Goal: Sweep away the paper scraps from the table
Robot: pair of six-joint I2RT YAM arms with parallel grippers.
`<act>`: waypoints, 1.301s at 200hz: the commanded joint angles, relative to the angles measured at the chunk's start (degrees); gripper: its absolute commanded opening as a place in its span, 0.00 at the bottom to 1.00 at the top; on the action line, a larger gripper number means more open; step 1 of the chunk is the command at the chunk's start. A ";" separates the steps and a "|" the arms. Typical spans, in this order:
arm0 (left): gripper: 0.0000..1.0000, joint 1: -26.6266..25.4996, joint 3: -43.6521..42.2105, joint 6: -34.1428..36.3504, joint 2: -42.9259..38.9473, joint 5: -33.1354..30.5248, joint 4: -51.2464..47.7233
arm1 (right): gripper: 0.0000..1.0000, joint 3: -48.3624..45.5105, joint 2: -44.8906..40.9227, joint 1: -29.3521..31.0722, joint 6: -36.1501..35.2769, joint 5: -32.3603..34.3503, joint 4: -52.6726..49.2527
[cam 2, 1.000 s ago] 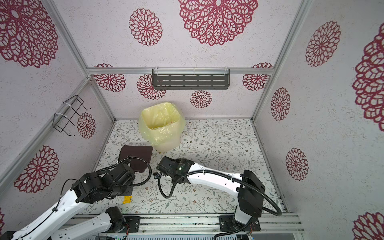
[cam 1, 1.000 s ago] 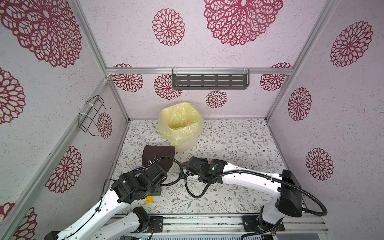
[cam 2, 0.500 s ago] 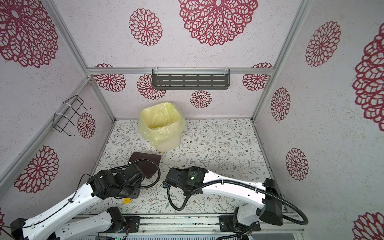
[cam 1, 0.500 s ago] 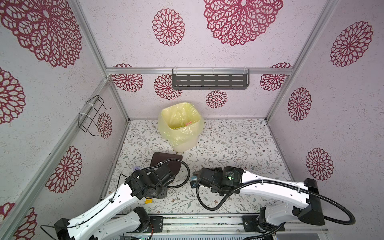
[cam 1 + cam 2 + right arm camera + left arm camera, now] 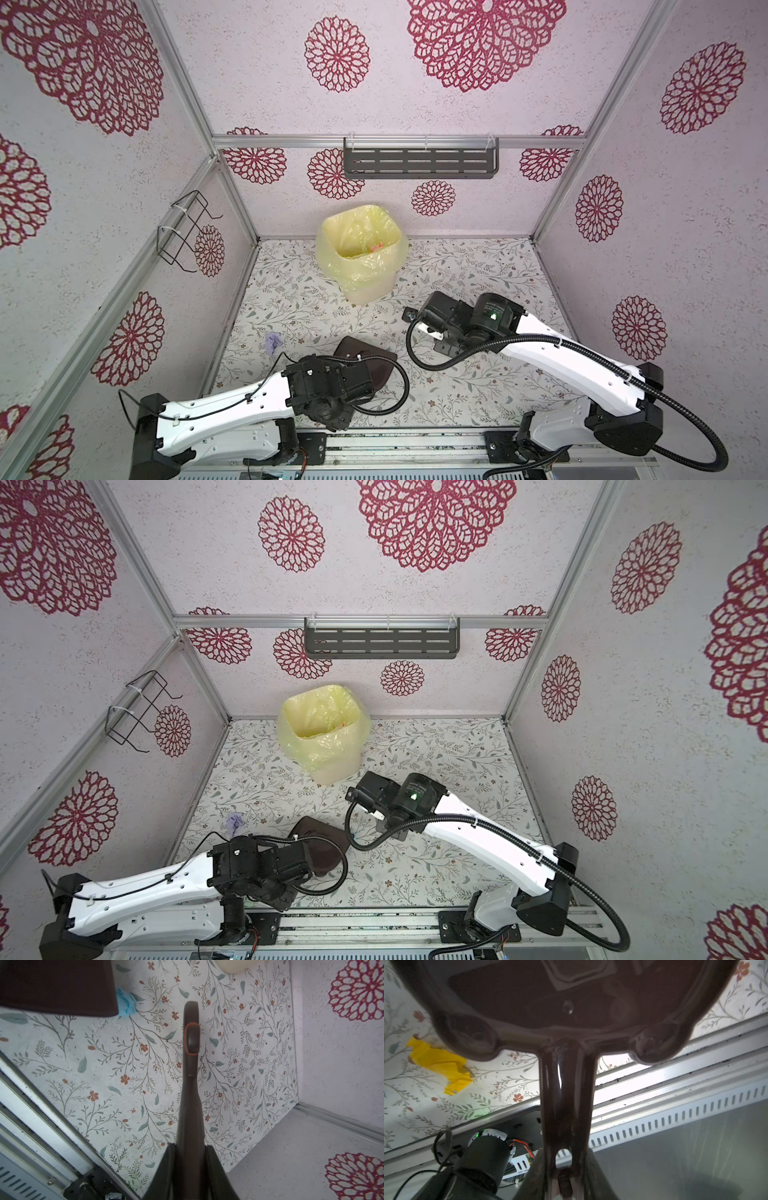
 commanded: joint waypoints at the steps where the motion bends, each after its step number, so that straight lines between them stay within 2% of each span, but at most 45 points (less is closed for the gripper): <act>1: 0.00 -2.58 -1.46 -3.67 0.38 2.64 4.02 | 0.00 4.87 1.56 -1.09 4.75 -4.34 -1.25; 37: 0.00 -3.48 -2.99 -3.57 4.42 4.29 9.02 | 0.00 11.33 8.02 -1.14 5.28 -7.39 -2.35; 77: 0.00 -3.36 -2.51 -1.59 9.71 4.39 11.23 | 0.00 15.88 13.98 -1.07 5.34 -7.84 -3.46; 107: 0.00 -3.35 -4.07 -1.80 10.46 5.93 13.67 | 0.00 17.89 16.59 -0.60 5.16 -8.32 -3.43; 164: 0.00 -3.12 -2.16 -0.97 11.57 7.64 12.17 | 0.00 19.40 19.97 0.38 4.21 -6.93 -3.36; 181: 0.00 -3.34 -3.59 -1.22 12.02 8.80 14.01 | 0.00 19.69 20.93 0.76 3.76 -5.97 -3.28; 236: 0.00 -3.29 -5.30 -2.37 12.01 10.54 16.36 | 0.00 20.41 22.43 1.17 3.58 2.99 -4.09; 260: 0.00 -3.40 -5.33 -2.13 12.47 10.84 16.76 | 0.00 20.80 23.73 1.17 2.68 3.28 -4.16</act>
